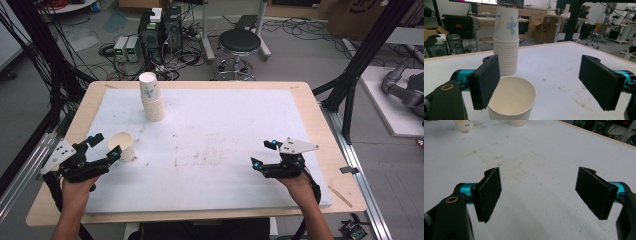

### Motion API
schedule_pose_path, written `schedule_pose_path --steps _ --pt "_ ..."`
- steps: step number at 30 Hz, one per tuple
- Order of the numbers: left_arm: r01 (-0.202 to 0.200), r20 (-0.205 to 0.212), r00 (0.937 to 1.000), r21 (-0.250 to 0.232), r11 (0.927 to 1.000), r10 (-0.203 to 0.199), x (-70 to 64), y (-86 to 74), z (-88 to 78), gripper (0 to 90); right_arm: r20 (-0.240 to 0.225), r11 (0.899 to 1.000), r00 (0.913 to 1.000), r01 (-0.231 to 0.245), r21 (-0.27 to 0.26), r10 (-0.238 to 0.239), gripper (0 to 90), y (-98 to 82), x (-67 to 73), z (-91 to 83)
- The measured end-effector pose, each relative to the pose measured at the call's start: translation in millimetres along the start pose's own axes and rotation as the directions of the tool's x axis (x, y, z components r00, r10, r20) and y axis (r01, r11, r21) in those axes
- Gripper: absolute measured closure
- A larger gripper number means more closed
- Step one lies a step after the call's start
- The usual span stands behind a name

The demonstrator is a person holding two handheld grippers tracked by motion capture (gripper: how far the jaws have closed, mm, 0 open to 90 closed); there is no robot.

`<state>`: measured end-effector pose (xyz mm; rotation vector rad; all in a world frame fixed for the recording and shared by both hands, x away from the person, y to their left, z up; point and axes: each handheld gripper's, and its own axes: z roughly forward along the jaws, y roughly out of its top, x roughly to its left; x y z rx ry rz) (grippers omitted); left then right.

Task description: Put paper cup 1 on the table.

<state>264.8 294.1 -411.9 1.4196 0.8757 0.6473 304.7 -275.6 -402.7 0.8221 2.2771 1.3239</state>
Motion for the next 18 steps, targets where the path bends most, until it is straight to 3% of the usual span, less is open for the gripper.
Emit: schedule_pose_path --steps 10,14,18 --pt "-0.010 0.029 0.9995 0.014 0.9998 0.009 -14.9 8.7 14.7 18.5 0.006 0.999 1.0000 0.003 0.034 -0.003 21.0 -0.7 1.0 -0.8" --pt "-0.019 0.055 0.9984 0.038 0.9991 0.017 -21.2 6.8 25.6 18.2 0.032 1.000 0.9993 -0.021 0.023 0.021 20.1 -4.4 -0.1 -10.3" --pt "-0.025 0.069 0.9974 0.045 0.9987 0.022 -23.6 5.9 33.0 18.2 0.022 1.000 0.9993 -0.029 -0.011 0.029 19.3 -7.1 -1.4 -19.3"
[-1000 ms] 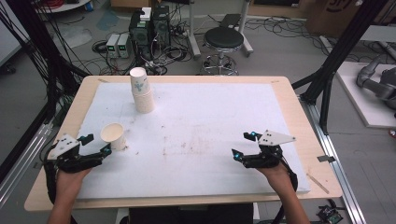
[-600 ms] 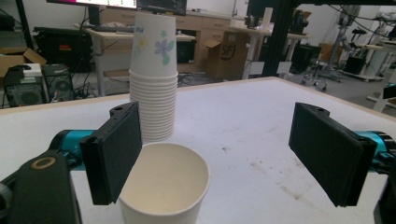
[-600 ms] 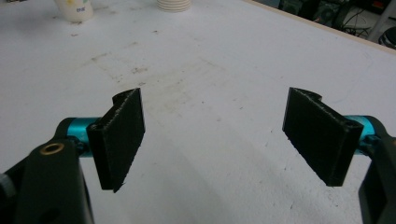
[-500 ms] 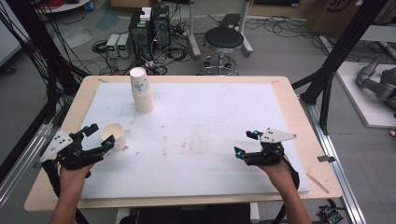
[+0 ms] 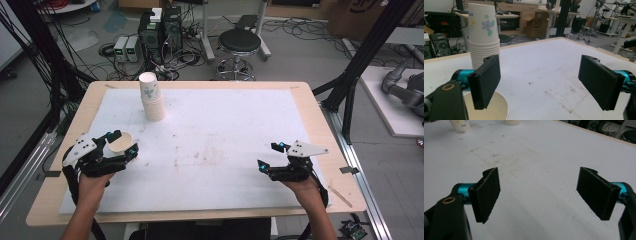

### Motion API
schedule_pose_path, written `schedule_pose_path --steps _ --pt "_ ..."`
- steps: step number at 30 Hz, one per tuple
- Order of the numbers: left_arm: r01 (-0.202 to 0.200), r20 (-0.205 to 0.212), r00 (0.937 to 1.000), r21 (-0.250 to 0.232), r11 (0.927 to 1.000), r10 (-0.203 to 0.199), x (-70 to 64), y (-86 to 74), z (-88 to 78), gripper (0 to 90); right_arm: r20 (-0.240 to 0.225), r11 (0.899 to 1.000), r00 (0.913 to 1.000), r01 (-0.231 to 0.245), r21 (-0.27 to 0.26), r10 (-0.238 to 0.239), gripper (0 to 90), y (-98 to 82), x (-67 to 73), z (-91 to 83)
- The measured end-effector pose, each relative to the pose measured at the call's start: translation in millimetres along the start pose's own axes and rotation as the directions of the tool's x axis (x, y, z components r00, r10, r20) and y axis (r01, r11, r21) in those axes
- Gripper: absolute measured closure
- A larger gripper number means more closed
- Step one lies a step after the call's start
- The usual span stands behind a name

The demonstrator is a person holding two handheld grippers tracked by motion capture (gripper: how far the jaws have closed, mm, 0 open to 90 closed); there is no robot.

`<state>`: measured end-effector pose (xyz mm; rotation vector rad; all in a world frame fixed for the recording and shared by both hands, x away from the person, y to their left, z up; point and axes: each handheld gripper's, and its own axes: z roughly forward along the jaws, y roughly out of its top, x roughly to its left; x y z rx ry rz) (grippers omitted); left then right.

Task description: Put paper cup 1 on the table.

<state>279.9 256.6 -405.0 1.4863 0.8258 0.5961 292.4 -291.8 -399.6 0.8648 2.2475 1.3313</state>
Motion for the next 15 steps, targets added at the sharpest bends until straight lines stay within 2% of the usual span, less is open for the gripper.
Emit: schedule_pose_path --steps 5,10,12,15 --pt "0.001 0.017 0.9999 -0.001 1.0000 -0.001 -0.3 -0.2 5.8 18.1 -0.006 0.999 1.0000 -0.001 -0.043 0.000 19.3 0.8 0.3 -6.3" --pt "0.004 0.021 0.9998 0.008 1.0000 -0.004 0.5 -2.8 5.2 18.2 0.010 0.998 0.9993 -0.035 -0.051 0.035 19.4 0.7 -1.6 -6.7" --pt "0.013 0.023 0.9996 0.015 0.9998 -0.013 0.8 -4.1 5.7 18.2 0.013 0.998 0.9993 -0.033 -0.050 0.034 19.4 0.7 -1.5 -6.6" --pt "0.017 0.026 0.9995 0.013 0.9998 -0.018 -0.7 -4.7 7.2 18.1 -0.010 0.999 0.9997 -0.025 -0.035 0.024 19.3 0.2 -0.8 -4.5"
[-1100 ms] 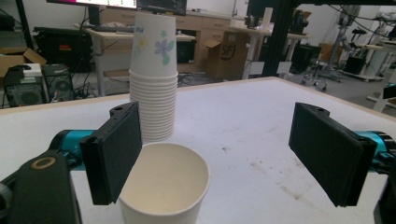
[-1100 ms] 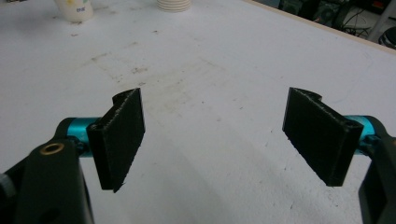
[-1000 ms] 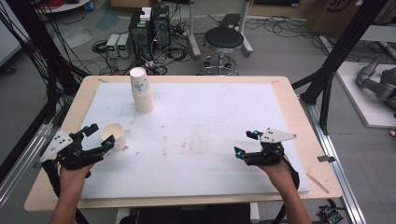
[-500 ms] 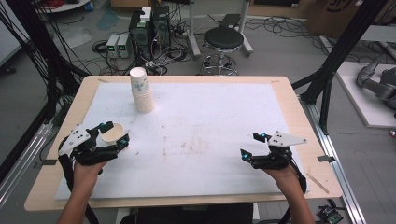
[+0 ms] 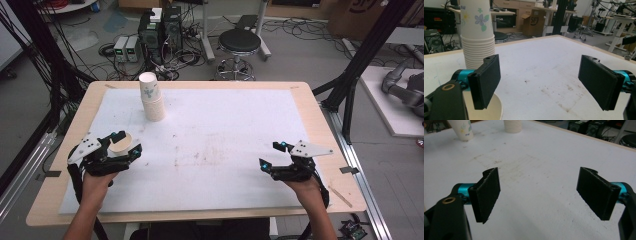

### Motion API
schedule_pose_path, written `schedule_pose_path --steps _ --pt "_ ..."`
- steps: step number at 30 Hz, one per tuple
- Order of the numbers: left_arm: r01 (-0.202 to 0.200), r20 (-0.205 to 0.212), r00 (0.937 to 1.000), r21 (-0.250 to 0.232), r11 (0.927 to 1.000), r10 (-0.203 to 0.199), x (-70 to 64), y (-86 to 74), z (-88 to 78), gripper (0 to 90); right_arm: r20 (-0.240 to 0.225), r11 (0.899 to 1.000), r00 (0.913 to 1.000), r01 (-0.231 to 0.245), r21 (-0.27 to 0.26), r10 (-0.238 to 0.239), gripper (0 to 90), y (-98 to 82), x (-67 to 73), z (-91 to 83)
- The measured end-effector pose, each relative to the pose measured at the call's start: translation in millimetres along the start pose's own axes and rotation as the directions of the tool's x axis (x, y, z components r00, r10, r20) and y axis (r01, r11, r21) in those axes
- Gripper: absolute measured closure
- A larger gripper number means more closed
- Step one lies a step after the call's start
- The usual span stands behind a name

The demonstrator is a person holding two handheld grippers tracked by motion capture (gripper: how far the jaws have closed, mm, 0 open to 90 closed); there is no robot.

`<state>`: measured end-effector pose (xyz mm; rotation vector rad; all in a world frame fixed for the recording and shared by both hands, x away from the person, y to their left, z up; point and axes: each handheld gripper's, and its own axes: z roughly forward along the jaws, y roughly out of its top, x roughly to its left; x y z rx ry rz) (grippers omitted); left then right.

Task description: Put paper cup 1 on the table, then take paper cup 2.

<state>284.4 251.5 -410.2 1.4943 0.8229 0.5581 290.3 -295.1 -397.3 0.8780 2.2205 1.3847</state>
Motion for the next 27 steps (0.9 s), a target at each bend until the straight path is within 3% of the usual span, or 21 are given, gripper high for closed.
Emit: schedule_pose_path --steps 11,16,27 --pt "-0.011 0.008 0.9999 0.004 0.9999 0.011 -0.6 1.2 3.3 18.2 -0.002 1.000 1.0000 -0.002 0.007 0.002 19.3 -0.4 0.0 -1.4" --pt "0.015 0.015 0.9998 0.007 0.9999 -0.015 -0.9 -3.5 2.3 18.2 -0.003 1.000 1.0000 -0.001 -0.012 0.001 19.3 0.4 -0.4 -0.2" --pt "-0.019 0.013 0.9997 0.013 0.9997 0.018 -8.7 9.0 4.7 18.1 0.000 1.000 1.0000 -0.005 0.005 0.005 19.4 -2.5 -2.1 3.1"
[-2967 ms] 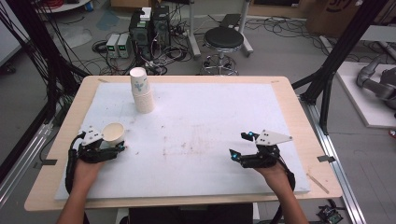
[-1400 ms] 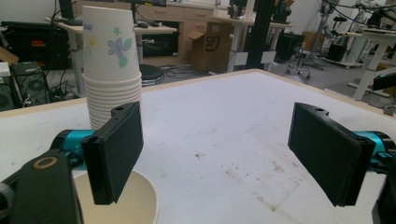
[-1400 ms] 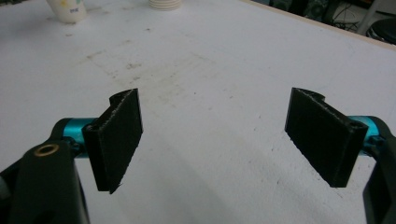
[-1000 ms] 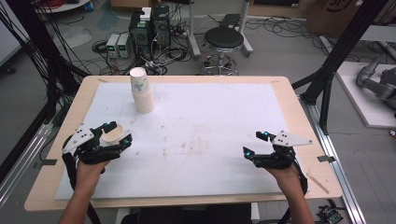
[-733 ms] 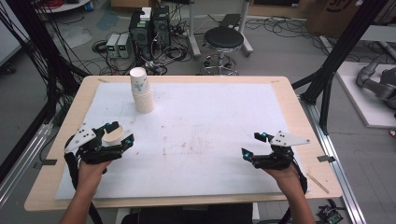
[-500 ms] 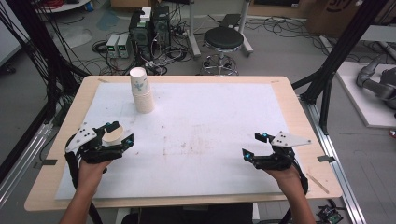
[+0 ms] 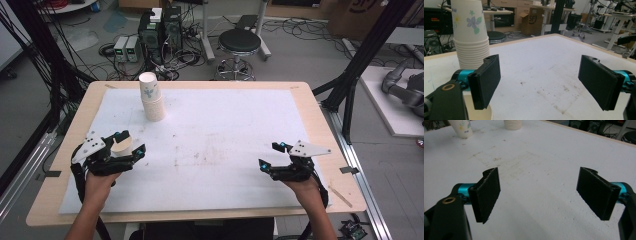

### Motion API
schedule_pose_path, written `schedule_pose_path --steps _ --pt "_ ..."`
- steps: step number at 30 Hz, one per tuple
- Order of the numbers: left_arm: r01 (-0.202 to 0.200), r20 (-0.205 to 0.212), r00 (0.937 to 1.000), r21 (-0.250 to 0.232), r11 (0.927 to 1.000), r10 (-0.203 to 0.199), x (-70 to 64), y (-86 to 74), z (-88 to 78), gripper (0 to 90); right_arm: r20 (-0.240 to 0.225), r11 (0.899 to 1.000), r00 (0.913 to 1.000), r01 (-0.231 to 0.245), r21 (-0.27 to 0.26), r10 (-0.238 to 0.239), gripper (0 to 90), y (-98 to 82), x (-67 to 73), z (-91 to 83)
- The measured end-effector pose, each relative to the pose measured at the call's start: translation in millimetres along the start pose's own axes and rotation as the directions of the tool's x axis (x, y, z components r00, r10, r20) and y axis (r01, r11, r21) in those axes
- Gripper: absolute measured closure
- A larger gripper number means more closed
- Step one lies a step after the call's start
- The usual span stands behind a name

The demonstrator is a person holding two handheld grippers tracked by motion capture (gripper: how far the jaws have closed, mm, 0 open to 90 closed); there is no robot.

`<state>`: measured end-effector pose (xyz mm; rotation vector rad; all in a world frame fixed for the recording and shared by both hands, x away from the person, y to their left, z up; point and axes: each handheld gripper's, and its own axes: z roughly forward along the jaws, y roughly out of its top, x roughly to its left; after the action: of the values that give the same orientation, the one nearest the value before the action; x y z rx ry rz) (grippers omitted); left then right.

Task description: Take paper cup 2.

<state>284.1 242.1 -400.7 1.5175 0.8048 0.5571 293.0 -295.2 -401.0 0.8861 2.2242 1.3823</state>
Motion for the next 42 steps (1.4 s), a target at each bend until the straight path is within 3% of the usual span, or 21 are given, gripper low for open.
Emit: schedule_pose_path --steps 12,21,26,30,34,36,42 --pt "-0.029 -0.037 0.9989 0.008 0.9995 0.029 13.9 53.0 25.0 17.6 -0.020 1.000 0.9998 0.007 0.020 -0.006 19.4 1.6 2.4 3.7" --pt "-0.020 -0.113 0.9932 0.066 0.9976 0.027 42.4 89.1 59.0 17.5 -0.024 1.000 0.9996 0.014 0.025 -0.013 19.4 1.2 5.5 4.0" --pt "-0.009 -0.162 0.9863 0.121 0.9927 0.028 58.0 99.2 82.1 17.3 -0.020 1.000 0.9997 0.011 0.019 -0.011 19.4 1.2 5.7 2.6" --pt "0.008 -0.178 0.9838 0.161 0.9869 0.021 69.8 101.3 99.1 16.7 -0.015 1.000 0.9999 0.006 0.019 -0.006 19.4 0.8 4.9 2.5" --pt "0.014 -0.199 0.9797 0.172 0.9849 0.021 78.7 102.5 110.6 16.7 -0.015 1.000 0.9998 0.009 0.023 -0.008 19.4 0.1 4.7 1.6" --pt "0.029 -0.211 0.9775 0.196 0.9803 0.014 84.7 102.4 117.5 16.7 -0.013 1.000 0.9999 0.007 0.021 -0.007 19.4 0.0 4.4 1.0" --pt "0.052 -0.222 0.9750 0.215 0.9752 -0.003 97.0 102.1 131.3 16.7 -0.008 1.000 1.0000 0.004 0.022 -0.004 19.4 -1.0 2.9 0.1"
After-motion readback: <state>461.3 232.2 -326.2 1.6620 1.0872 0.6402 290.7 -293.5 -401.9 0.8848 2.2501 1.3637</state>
